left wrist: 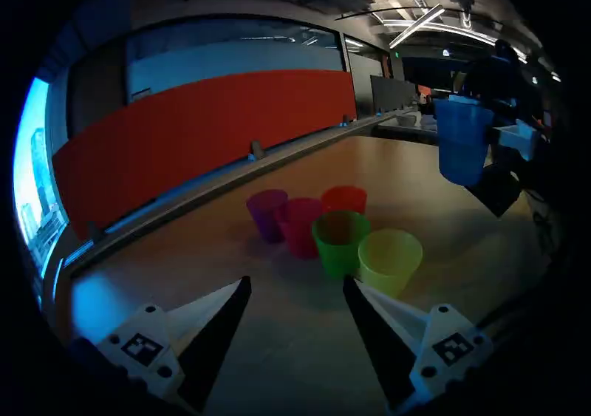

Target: Pour water

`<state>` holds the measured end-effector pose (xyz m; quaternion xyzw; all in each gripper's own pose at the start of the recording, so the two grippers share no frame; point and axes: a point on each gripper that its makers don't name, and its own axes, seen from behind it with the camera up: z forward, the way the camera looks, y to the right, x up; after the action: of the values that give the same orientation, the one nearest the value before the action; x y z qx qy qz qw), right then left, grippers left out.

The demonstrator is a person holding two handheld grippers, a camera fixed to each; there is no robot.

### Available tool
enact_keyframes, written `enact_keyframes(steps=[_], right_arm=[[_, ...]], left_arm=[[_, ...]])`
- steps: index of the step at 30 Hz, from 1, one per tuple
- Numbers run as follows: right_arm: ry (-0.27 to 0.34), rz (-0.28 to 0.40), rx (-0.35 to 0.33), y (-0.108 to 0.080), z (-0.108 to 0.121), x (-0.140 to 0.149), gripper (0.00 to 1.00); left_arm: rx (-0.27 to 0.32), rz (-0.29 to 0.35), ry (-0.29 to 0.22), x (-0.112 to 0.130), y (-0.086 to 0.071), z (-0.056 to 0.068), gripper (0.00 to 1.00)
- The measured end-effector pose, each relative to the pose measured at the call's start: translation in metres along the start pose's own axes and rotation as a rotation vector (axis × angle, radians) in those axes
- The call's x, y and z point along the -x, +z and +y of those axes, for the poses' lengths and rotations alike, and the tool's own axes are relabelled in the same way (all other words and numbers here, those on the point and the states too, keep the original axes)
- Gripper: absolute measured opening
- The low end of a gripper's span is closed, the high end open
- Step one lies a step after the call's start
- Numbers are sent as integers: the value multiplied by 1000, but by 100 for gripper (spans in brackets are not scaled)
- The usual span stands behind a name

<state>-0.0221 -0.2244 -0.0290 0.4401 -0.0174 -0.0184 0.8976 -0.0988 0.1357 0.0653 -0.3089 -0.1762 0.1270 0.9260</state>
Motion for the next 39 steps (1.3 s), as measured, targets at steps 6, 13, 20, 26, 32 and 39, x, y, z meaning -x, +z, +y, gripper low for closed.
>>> enact_keyframes(steps=[6,13,20,26,32,39], right_arm=[[4,-7,9,-2,8,5,91],[11,-14,21,-5,18,11,91],[14,-11,30,-10,25,14,91],[12,-12,33,-13,27,14,91],[10,-12,37,-16,29,11,91],[6,-16,43,-19,32,12,91]], left_arm=[[21,-13,2,-1,17,0,92],[61,-38,15,-4,33,5,92],[81,-65,46,-7,43,8,92],[99,-87,56,-4,51,12,92],[114,-101,63,-1,59,19,92],[134,-96,67,-3,64,29,92]])
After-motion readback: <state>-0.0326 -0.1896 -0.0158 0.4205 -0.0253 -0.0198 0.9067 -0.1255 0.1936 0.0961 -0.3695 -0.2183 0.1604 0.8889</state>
